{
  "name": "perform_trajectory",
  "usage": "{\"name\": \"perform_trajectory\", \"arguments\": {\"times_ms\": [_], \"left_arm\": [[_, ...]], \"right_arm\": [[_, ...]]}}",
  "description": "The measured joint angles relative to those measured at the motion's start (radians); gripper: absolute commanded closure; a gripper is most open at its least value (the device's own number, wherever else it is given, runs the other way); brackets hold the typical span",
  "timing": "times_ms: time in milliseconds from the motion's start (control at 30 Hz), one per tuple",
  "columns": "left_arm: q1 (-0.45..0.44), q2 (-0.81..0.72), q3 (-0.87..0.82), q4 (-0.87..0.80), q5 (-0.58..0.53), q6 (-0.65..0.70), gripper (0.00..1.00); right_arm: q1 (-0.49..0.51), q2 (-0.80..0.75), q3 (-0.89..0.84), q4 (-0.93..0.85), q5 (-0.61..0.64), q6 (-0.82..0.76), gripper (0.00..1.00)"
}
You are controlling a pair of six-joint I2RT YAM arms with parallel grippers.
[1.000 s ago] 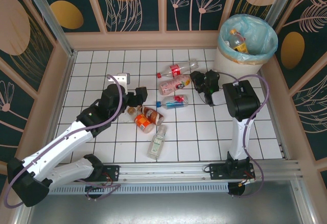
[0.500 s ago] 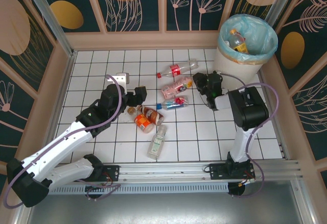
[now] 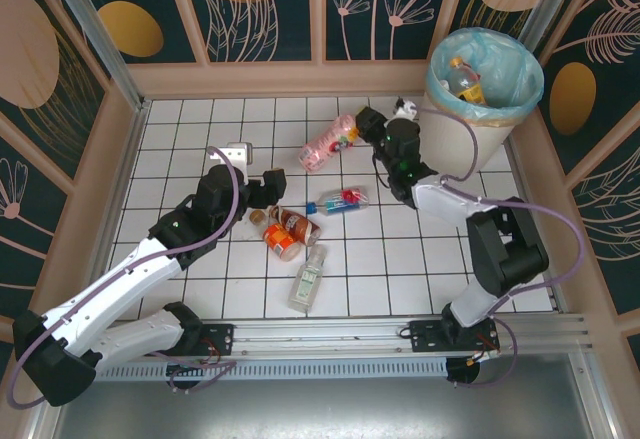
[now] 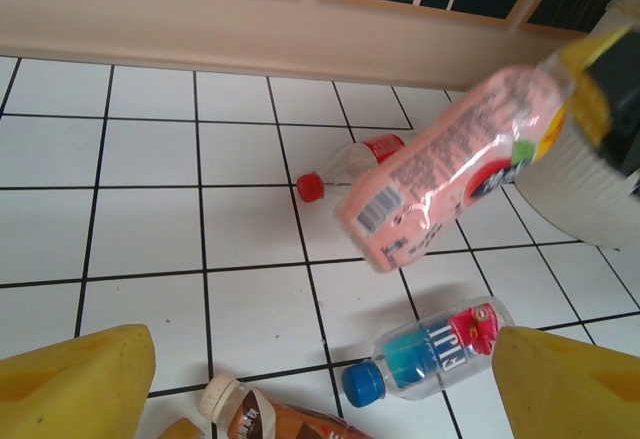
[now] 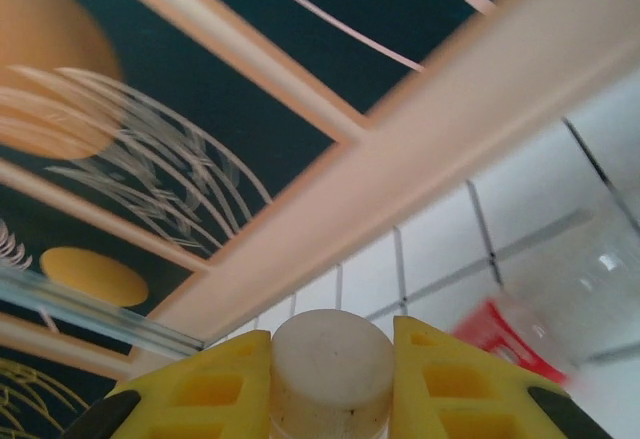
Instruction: Put the plastic bottles in the bin
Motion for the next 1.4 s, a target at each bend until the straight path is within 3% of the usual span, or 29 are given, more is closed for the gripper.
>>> {"name": "perform_trajectory", "arguments": {"times_ms": [200, 400, 567, 767, 1133, 1400], "left_arm": [[0.000, 0.006, 0.000, 0.002, 0.000, 0.012, 0.12], [0.000, 0.030, 0.000, 0.017, 0.005, 0.015, 0.13], [0.000, 0.034, 0.000, 0.023, 0.008, 0.015, 0.13], [0.000, 0.034, 0.000, 0.027, 0.011, 0.014, 0.13], [0.000, 0.050, 0.000, 0.027, 0.015, 0.014, 0.13], [0.000, 0.075, 0.000, 0.050, 0.029, 0.014, 0.13]], "right_arm": [[0.061, -0.101, 0.317, -0.227, 0.085, -0.282, 0.79], [0.044, -0.221, 0.478, -0.318, 0.303, -0.585, 0.79], [-0.050, -0.274, 0.471, -0.291, 0.475, -0.806, 0.80], [-0.148, -0.283, 0.367, -0.209, 0.600, -0.966, 0.84], [-0.200, -0.311, 0.335, -0.103, 0.638, -1.028, 0.87], [-0.251, -0.303, 0.301, 0.087, 0.626, -1.157, 0.86]]}}
